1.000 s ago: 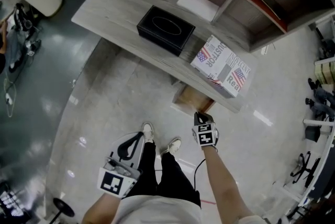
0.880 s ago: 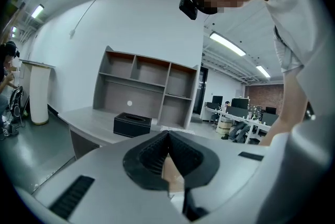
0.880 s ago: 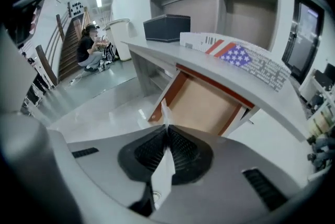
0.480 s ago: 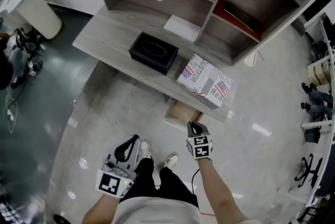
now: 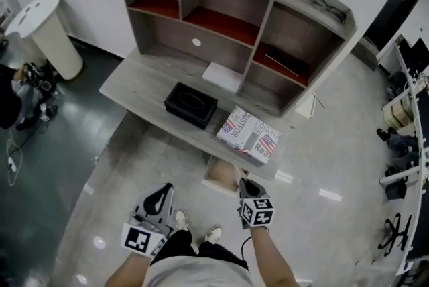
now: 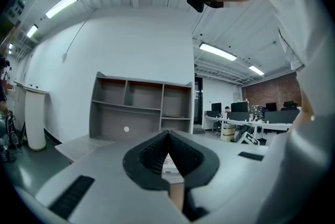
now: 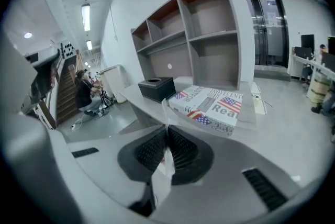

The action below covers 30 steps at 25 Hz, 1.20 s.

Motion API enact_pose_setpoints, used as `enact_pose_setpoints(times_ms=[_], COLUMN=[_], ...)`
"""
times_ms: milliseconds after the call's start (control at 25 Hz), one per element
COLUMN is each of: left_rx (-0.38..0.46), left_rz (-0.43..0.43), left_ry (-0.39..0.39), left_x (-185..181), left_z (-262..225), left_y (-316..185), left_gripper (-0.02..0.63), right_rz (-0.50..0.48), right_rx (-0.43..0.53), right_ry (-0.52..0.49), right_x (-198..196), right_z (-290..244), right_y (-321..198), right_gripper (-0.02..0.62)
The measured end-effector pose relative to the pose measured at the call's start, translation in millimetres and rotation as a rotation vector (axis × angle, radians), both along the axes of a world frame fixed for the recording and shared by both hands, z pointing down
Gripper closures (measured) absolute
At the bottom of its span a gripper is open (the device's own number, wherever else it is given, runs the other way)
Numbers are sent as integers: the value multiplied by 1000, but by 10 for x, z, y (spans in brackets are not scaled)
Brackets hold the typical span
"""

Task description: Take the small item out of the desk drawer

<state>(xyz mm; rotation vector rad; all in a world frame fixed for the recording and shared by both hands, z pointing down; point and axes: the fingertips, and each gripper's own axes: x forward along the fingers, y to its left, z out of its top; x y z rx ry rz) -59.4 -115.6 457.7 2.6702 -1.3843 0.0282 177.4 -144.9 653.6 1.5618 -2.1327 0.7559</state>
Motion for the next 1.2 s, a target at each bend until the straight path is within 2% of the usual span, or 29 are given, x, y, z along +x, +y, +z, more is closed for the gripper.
enact_pose_setpoints(times_ms=[320, 640, 880, 1200], left_rx=[86, 172, 212, 254], left_rz=[-44, -69, -105, -149], left_ry=[-2, 16, 31, 41], left_x=[-145, -211, -326, -477], left_z=[-372, -720, -962, -1142], left_y=[-43, -86, -107, -79], left_gripper=[588, 588, 588, 588], right_rz=[35, 3, 16, 61], right_rx=[174, 375, 523, 670], right_ry=[-59, -5, 2, -11], right_x=[198, 342, 467, 687], right_z=[-988, -1960, -2613, -3285], right_y=[-101, -138, -2, 354], right_gripper=[571, 571, 571, 571])
